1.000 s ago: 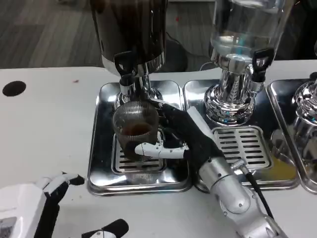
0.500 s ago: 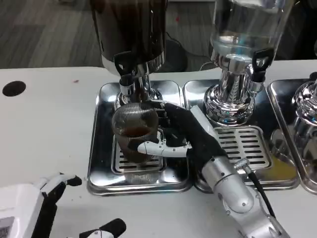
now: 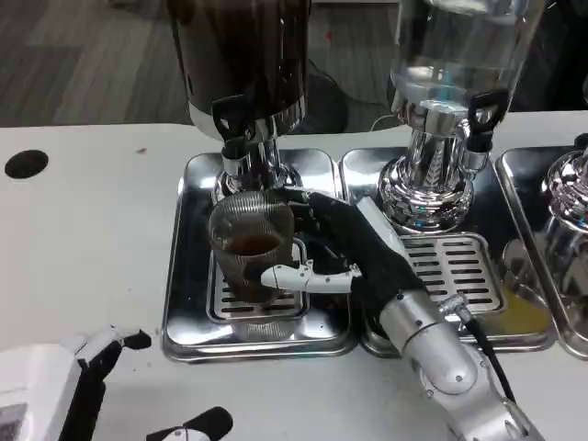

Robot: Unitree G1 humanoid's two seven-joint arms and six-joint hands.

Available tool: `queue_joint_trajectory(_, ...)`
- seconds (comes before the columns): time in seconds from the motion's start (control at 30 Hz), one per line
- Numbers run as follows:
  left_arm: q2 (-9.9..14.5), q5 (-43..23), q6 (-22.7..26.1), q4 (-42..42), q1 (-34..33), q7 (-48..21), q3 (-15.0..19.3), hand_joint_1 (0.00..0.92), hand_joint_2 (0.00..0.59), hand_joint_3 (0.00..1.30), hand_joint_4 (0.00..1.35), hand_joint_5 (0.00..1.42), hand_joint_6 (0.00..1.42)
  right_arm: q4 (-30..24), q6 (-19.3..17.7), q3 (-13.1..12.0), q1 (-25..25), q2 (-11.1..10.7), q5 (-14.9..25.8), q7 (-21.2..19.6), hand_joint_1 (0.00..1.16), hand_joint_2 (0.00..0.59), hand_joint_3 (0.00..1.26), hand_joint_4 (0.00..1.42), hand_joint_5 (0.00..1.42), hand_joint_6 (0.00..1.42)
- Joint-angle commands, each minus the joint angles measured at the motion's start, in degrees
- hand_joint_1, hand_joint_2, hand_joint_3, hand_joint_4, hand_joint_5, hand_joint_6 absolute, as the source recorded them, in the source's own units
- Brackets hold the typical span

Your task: Grasp the cup under the faucet to collect the drink, then remove the cup.

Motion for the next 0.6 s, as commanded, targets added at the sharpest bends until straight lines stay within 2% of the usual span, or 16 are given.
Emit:
queue_joint_trajectory(0.03,-0.03,0.32,0.30,0.10,0.11,-0.61,0.14,0.000,0.073,0.34,0.24,0.27,0.49,-0.17,-0.67,0.22,0.14,0.47,0.37,0.29,0.84,0.028,0.27,0.27,0.28,0.13)
queue_joint_trajectory(0.33,0.11,-0.86,-0.03,0.32,1.15,-0.10,1.69,0.000,0.073,0.34,0.24,0.27,0.49,0.04,-0.28,0.90,-0.06,1.42,0.24,0.71,0.81,0.016,0.23,0.19,0.25,0.10)
queue_joint_trajectory(0.6,0.20,-1.65,-0.52,0.78,1.79,0.33,2.49,0.000,0.073,0.34,0.24,0.27,0.49,-0.61,0.05,1.79,0.12,2.57,0.05,0.64,0.81,0.025,0.20,0.17,0.22,0.08)
